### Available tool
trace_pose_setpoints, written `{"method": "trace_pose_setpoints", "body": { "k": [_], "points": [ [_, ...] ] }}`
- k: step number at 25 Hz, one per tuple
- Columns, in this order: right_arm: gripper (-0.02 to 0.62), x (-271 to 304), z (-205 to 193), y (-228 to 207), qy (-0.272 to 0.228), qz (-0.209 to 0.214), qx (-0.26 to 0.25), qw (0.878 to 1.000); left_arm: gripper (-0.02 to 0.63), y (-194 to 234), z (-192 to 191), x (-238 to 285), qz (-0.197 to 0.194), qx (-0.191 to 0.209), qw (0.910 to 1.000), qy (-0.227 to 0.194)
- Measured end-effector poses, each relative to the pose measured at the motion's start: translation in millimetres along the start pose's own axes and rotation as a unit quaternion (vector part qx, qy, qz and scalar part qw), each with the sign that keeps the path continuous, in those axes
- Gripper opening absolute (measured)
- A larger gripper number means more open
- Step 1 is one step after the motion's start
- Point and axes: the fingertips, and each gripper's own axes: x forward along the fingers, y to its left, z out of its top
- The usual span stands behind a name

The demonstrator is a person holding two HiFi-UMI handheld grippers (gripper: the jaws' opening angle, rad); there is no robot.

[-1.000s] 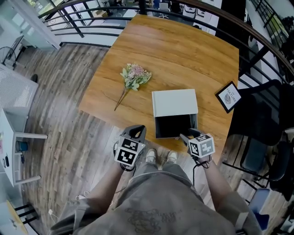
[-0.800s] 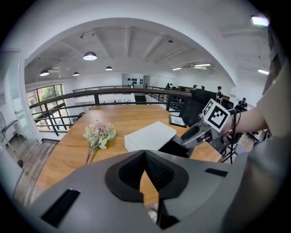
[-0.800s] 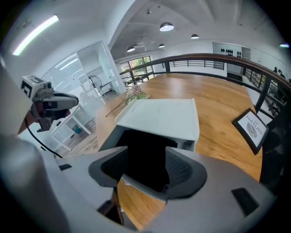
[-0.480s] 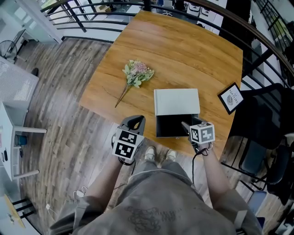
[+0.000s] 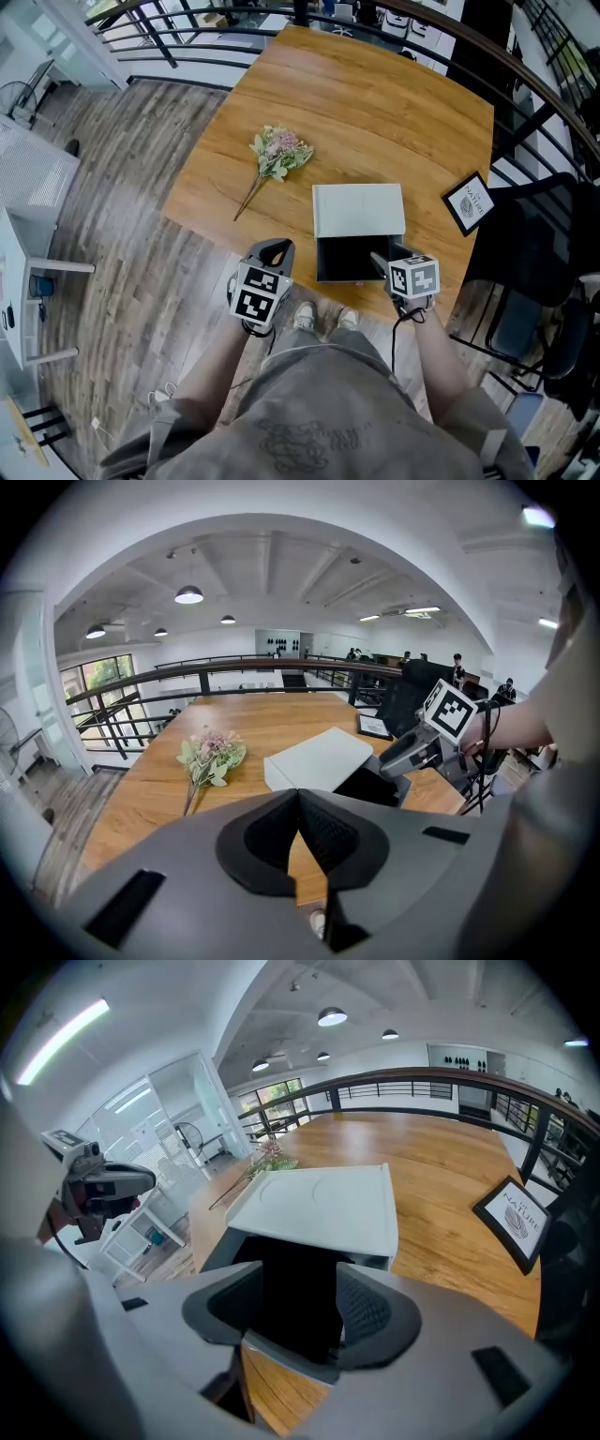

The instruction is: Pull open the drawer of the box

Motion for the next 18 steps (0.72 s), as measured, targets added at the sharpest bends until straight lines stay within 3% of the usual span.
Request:
{"method": "trace_pose_setpoints", "body": {
  "k": [7,10,13,18],
  "points": [
    [0.227,-37.8,38.6,8.8,-0.063,0.004,-0.005,0.998,0.015,5.1,17.6,-13.7,0.010,0.009,0.9997,-0.020],
    [0.149,-65.2,63.9,15.8,-0.104,0.011,-0.013,0.994,0.015,10.7,32.4,-23.0,0.020,0.014,0.9991,-0.036],
    [0.101,-98.5,91.9,26.6,-0.154,0.015,-0.026,0.988,0.015,16.8,52.1,-37.0,0.032,0.022,0.9975,-0.059],
    [0.077,-162.6,135.7,46.8,-0.238,0.018,-0.058,0.969,0.015,20.3,97.2,-67.3,0.052,0.045,0.9907,-0.117]
  ]
}}
